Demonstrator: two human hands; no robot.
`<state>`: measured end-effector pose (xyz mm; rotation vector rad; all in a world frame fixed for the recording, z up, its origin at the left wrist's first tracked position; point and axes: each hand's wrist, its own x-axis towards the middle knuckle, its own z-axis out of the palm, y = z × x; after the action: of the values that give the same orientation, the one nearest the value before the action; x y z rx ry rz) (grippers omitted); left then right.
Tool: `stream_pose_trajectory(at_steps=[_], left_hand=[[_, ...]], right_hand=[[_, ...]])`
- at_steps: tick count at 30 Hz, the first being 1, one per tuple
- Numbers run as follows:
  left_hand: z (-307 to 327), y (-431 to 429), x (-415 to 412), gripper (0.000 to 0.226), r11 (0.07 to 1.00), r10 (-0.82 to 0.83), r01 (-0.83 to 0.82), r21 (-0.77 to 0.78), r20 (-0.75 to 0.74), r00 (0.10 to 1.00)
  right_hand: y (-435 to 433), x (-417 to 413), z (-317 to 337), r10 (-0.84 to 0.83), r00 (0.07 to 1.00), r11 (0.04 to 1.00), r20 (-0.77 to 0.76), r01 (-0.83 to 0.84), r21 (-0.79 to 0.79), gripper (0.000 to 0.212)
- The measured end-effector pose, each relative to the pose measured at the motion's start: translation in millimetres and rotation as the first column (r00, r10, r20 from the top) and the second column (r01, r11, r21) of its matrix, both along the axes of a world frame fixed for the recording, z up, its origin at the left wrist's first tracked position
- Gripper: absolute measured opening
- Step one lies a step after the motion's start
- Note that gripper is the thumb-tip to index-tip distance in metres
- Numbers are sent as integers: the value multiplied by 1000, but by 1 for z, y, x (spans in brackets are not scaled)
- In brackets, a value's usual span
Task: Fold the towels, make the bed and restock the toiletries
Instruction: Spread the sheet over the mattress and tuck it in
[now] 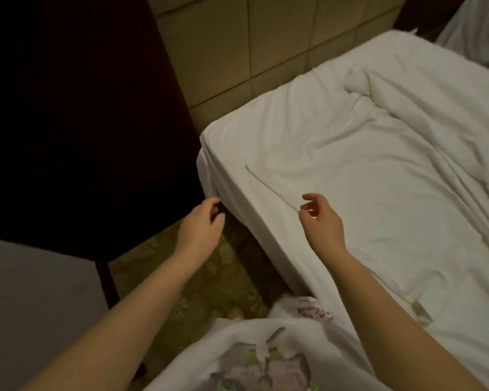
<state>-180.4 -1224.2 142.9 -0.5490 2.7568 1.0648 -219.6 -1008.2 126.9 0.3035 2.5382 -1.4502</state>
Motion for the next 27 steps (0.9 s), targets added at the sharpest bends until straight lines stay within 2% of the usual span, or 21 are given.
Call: stream_pose_trajectory(at_steps=[6,9,12,15,17,18,20,21,24,26,27], left_hand=[[-26,17,-157,39,952,-293,283,115,92,952],[-61,2,-218,38,949,-305,282,141,176,936],[-102,-24,-275,39,943,-333,316,107,259,907],[-137,-42,-321,43,939,-343,330,100,370,864],[-164,-43,-346,48,920,-387,374,119,432,814],[-178,-39,-356,51,902,-422,411,131,459,781],[-206,-29,-373,54,867,-481,473,155,505,717],[-218,-21,-381,52,859,-496,482,170,510,703],[-237,3,-394,41,830,-557,476,291,487,673],[-240,11,-397,33,795,-606,491,357,445,659],[-239,10,-399,29,804,-593,468,367,423,685]], right_hand=[[-12,-65,-70,-291,947,957,140,290,27,31],[-31,-118,-114,-342,911,939,231,340,50,32],[-58,-181,-153,-349,903,936,252,347,52,34],[-89,-229,-185,-294,905,956,307,279,92,41],[-106,-245,-207,-162,935,978,314,110,178,56],[-114,-248,-218,-73,944,959,320,-21,282,63],[-125,-248,-234,21,952,841,304,-181,509,69],[-127,-246,-241,22,961,794,277,-185,579,69],[-138,-234,-256,2,997,725,82,-58,686,65],[-148,-226,-261,-16,995,707,100,-60,705,70],[-154,-224,-258,-54,987,705,150,-69,706,75]])
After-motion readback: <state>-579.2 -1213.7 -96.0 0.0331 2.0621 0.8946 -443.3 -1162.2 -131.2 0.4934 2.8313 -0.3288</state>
